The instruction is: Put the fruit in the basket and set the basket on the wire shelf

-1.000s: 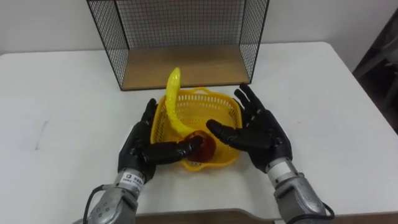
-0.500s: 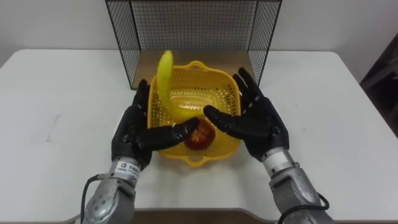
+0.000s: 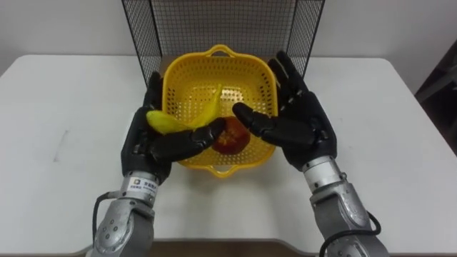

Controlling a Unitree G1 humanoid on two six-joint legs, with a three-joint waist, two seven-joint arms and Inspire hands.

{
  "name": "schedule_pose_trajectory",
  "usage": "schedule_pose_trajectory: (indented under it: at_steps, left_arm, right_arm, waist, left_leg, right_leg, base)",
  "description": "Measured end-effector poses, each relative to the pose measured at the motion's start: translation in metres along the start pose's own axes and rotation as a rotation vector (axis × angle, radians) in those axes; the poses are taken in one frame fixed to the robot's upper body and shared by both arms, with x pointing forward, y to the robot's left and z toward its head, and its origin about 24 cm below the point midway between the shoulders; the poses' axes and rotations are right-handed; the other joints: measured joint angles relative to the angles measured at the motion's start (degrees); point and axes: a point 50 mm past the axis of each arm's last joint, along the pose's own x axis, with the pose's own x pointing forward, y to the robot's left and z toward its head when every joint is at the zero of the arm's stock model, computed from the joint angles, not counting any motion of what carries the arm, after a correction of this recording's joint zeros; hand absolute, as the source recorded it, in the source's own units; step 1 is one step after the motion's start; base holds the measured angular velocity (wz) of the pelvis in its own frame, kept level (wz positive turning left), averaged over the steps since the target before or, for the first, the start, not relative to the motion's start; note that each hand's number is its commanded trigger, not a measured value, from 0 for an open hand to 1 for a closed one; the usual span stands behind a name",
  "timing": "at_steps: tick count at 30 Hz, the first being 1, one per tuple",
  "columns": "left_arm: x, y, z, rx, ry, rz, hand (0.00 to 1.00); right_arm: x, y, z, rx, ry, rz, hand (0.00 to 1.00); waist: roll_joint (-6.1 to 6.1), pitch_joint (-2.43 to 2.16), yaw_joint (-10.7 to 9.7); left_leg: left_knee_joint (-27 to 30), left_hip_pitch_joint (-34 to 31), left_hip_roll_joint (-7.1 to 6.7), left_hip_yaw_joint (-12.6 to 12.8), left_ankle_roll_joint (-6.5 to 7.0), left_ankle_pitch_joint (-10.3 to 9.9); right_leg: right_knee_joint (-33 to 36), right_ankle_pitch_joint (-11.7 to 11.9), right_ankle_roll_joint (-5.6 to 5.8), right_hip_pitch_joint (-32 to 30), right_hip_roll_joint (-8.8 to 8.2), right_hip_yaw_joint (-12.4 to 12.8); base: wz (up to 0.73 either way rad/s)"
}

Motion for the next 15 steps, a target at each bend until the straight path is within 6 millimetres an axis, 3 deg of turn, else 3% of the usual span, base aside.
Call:
schedule_pose_trajectory:
  at_steps: [10,15]
  left_arm:
    - [0.0001,-0.0002,-0.0001,-0.006,-0.002,0.005,0.0]
    - [0.0,0.0,-0.0001,-0.006,-0.002,0.006,0.0]
  right_arm:
    - [0.001,0.0014,0.0011,-0.008,-0.007,0.015,0.0]
    - [0.0011,0.0013,0.0,-0.006,-0.003,0.014,0.0]
  waist:
    - [-0.06,0.02,0.5]
    - [-0.93,0.52,0.6]
  left_leg:
    - [0.4,0.5,0.56,0.9,-0.04,0.0]
    - [4.5,-0.4,1.53,0.8,-0.53,-2.2]
  right_leg:
    - [0.6,-0.1,0.01,0.1,0.04,0.5]
    - [4.4,-2.5,-0.65,-0.9,0.34,1.3]
  base:
    - [-0.03]
    - [-0.05]
